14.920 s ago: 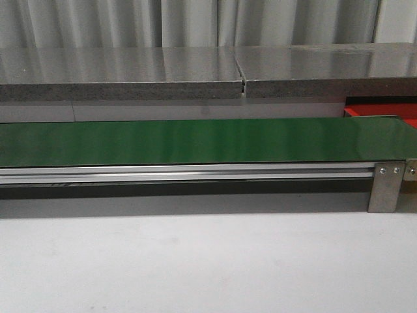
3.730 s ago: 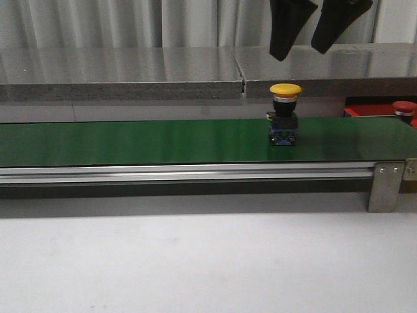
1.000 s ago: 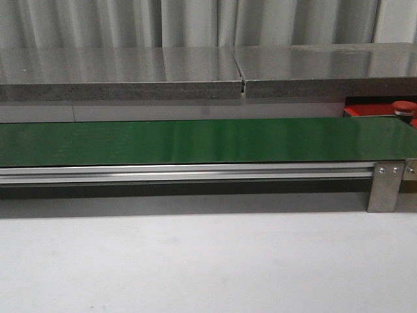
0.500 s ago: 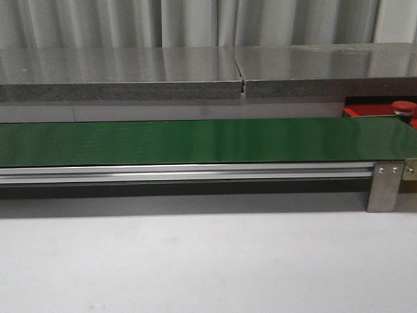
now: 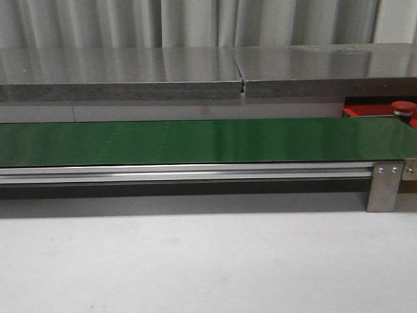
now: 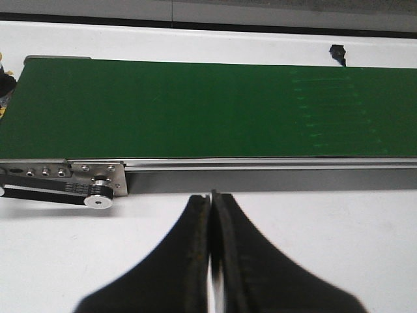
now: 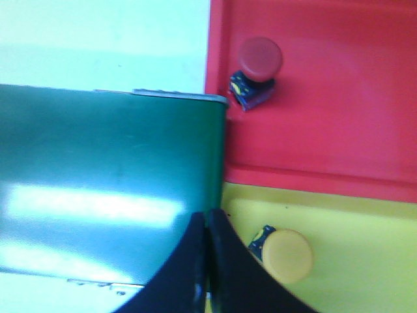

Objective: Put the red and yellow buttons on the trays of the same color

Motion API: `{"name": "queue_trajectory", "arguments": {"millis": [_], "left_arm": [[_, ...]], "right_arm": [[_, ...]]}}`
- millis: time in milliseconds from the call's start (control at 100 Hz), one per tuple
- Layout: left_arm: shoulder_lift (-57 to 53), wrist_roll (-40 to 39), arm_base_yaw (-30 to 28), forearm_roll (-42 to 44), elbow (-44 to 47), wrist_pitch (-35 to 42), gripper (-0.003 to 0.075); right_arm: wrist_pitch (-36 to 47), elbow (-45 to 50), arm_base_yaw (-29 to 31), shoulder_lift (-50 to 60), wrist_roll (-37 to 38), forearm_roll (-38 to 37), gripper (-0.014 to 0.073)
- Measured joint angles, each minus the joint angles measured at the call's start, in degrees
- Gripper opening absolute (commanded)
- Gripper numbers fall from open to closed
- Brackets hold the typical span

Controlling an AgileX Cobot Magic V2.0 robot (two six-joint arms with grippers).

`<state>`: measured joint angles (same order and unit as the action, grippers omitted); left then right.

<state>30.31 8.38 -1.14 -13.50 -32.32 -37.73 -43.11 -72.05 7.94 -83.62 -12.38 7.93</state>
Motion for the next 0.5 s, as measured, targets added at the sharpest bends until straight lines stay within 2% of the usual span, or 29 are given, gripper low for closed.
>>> {"name": "queue_trajectory", "arguments": {"millis": [190, 500], "left_arm": [[0.0, 0.0, 0.0, 0.0, 0.0, 0.0, -0.0019], [0.0, 0.0, 0.0, 0.0, 0.0, 0.0, -0.0019]], "right_arm": [[0.33, 3.03, -5.07, 6.84, -3.0, -0.33, -0.0068], [9.17, 19.09, -7.01, 22.63, -4.62, -0.46, -0.0068]]}}
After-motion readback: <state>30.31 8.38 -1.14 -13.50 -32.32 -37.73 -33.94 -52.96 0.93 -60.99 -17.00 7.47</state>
